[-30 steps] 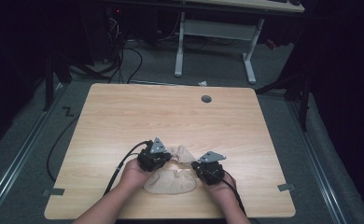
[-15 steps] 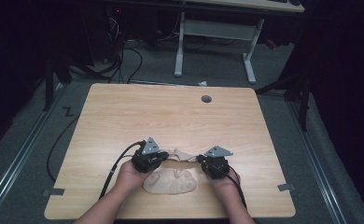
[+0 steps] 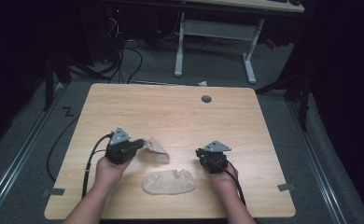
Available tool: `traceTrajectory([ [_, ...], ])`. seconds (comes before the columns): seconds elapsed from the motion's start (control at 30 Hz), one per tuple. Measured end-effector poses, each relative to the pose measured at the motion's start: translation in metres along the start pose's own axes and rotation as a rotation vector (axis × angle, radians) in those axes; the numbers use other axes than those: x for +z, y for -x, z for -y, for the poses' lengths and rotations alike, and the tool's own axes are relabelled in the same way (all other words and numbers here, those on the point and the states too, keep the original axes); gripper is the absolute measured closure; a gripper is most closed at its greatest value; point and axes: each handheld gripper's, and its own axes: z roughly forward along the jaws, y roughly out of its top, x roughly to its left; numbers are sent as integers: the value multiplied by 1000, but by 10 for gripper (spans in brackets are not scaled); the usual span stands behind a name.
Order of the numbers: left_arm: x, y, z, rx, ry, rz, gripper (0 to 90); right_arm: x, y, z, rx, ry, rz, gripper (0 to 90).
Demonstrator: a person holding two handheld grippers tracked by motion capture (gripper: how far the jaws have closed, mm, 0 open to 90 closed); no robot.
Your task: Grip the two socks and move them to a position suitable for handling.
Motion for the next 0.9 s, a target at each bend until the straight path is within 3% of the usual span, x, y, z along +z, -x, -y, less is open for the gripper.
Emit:
traceTrajectory([
  [0.03, -14, -13, 1, -33, 23, -51, 854, 2, -2, -2, -4, 5, -10, 829],
  [0.07, -14, -13, 1, -33, 23, -51, 854, 2, -2, -2, -4, 5, -10, 829],
  [0.1, -21, -19, 2, -50, 37, -77, 854, 3, -3, -3, -1, 6, -15, 828],
  [0.2, -47, -41, 5, -129, 103, -159, 854, 5, -4, -6, 3, 13, -25, 826],
  [0.23, -64, -52, 8, -174, 150, -216, 855, 6, -5, -9, 7, 18, -32, 826],
  [0.33, -71, -59, 12, -198, 152, -248, 855, 8, -6, -11, -1, 20, -38, 825],
  [0.4, -72, -61, 19, -204, 128, -268, 854, 10, -9, -13, -2, 14, -48, 823],
  [0.47, -71, -64, 26, -222, 115, -267, 854, 13, -12, -14, -3, 16, -60, 822],
  [0.53, -73, -62, 27, -237, 127, -241, 854, 15, -15, -16, -9, 17, -70, 822],
  [0.57, -73, -54, 18, -200, 142, -223, 854, 16, -18, -18, -15, 18, -77, 822],
  [0.6, -73, -54, 18, -200, 142, -223, 855, 16, -18, -18, -15, 18, -77, 822],
  [0.63, -67, -47, 4, -165, 154, -210, 854, 18, -19, -19, -14, 18, -83, 822],
  [0.7, -61, -45, -3, -158, 160, -198, 855, 18, -19, -19, -15, 16, -85, 822],
  [0.77, -39, -39, -21, -117, 155, -182, 855, 18, -20, -18, -16, 12, -84, 821],
  [0.8, -39, -39, -21, -117, 155, -182, 855, 18, -20, -18, -16, 12, -84, 821],
  [0.83, -24, -38, -30, -109, 153, -175, 854, 15, -21, -18, -19, 17, -81, 821],
  [0.87, -24, -38, -30, -109, 153, -175, 855, 15, -21, -18, -19, 17, -81, 821],
  [0.9, -14, -39, -38, -97, 151, -175, 854, 12, -19, -17, -16, 17, -77, 822],
])
